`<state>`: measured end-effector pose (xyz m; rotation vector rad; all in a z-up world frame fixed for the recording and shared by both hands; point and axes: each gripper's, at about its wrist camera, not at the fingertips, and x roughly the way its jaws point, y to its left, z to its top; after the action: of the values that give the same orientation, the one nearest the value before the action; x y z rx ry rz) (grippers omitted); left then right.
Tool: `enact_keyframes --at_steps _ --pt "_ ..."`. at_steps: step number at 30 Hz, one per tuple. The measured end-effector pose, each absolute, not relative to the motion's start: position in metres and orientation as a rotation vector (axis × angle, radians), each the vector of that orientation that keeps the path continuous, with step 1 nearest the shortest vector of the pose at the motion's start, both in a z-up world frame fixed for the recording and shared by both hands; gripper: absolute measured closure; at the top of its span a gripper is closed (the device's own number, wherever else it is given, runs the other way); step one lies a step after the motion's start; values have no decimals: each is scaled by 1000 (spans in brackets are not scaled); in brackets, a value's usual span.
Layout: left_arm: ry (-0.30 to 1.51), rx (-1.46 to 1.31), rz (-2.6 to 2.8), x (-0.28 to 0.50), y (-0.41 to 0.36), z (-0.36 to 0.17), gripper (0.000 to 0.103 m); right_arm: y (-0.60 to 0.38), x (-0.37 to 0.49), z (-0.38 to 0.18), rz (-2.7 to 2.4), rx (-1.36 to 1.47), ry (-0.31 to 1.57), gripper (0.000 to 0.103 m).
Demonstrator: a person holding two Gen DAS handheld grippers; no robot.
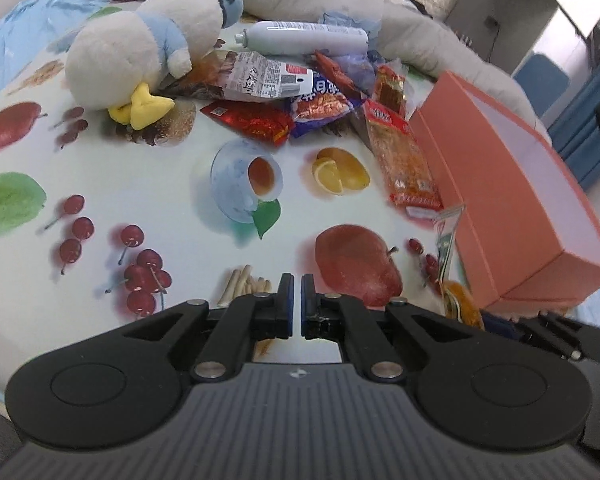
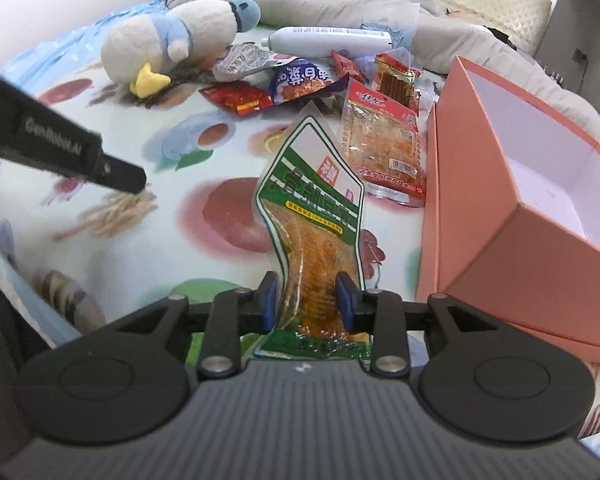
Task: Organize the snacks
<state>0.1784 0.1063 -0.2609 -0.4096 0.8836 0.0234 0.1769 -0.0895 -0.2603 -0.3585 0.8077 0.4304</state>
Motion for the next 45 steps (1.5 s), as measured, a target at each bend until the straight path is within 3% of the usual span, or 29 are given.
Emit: enact_keyframes --at_steps 4,6,7,9,10,12,13,17,30,40,43,45 --pt "862 -428 15 190 111 -262 91 -91 179 -262 430 -356 815 64" --pt "839 -418 13 199 113 -260 75 -90 181 -263 435 -351 823 59" --pt "830 -409 11 204 113 -259 68 -90 182 -263 443 -346 826 50" --pt "803 -381 21 216 114 -255 43 -89 184 -261 450 -338 818 36" --pt "783 -364 31 223 115 -252 39 -89 184 -261 452 -336 812 32" --pt "741 -320 39 236 116 -246 24 -90 186 -261 456 -329 818 32" --pt "735 -289 43 244 116 -244 23 -90 189 -262 454 -323 831 32" --pt "705 -97 8 278 106 -239 23 -93 195 -270 435 -314 865 21" --pt "684 465 95 348 85 -287 27 -97 202 -278 441 -318 872 22" --pt "703 551 112 382 83 -308 35 -107 214 -287 406 -222 907 22" --pt "696 560 119 388 83 -309 48 -111 216 -289 419 -191 917 23" --pt "720 542 111 393 85 -308 75 -113 214 -289 431 -195 909 25"
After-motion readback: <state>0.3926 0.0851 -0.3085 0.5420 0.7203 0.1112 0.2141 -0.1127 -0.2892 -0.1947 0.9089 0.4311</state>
